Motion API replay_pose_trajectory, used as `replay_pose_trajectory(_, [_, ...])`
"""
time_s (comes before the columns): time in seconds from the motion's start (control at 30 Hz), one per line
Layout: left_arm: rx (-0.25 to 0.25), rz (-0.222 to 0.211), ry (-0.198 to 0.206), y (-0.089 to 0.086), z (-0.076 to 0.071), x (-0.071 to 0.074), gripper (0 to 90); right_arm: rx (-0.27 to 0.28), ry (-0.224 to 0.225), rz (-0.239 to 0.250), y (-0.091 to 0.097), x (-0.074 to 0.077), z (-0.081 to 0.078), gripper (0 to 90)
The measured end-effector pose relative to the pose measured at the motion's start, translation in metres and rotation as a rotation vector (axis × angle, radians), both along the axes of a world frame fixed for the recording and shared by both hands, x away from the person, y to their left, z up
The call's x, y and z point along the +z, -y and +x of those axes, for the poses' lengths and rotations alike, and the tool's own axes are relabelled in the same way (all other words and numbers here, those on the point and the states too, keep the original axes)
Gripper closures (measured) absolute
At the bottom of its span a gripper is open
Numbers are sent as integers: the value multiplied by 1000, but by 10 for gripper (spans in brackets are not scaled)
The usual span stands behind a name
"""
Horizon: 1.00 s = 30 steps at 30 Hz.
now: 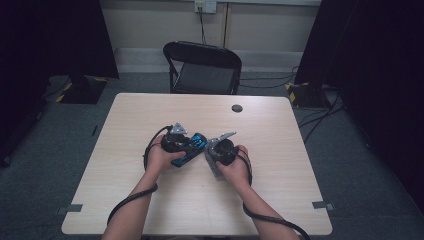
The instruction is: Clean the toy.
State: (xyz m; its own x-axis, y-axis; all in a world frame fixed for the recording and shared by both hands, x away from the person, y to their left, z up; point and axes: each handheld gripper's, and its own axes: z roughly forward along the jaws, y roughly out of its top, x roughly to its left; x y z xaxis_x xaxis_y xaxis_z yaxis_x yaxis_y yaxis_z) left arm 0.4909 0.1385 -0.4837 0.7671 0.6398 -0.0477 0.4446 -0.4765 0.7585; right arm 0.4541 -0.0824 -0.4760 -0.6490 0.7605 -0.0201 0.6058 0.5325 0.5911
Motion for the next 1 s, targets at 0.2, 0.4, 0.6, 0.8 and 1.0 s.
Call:
replay_pose_trajectory(0.2, [1, -2, 0, 0, 0, 0, 438, 11, -7, 8, -7, 0, -3, 751])
replay_pose_trajectory(0.4, [0, -2, 1, 0, -1, 0, 438, 29, -10, 20, -14, -1, -5, 751])
replay_pose_trajectory(0.6, [4, -11, 2, 0, -1, -1, 438, 58, -9, 23, -22, -1, -10, 751])
replay_pose_trajectory(0.8, [8, -16, 4, 0, -1, -1, 438, 88, -25, 39, -31, -1, -15, 751])
replay_pose_trajectory(1.0, [10, -22, 6, -1, -2, -2, 437, 122, -28, 39, -42, -1, -20, 750])
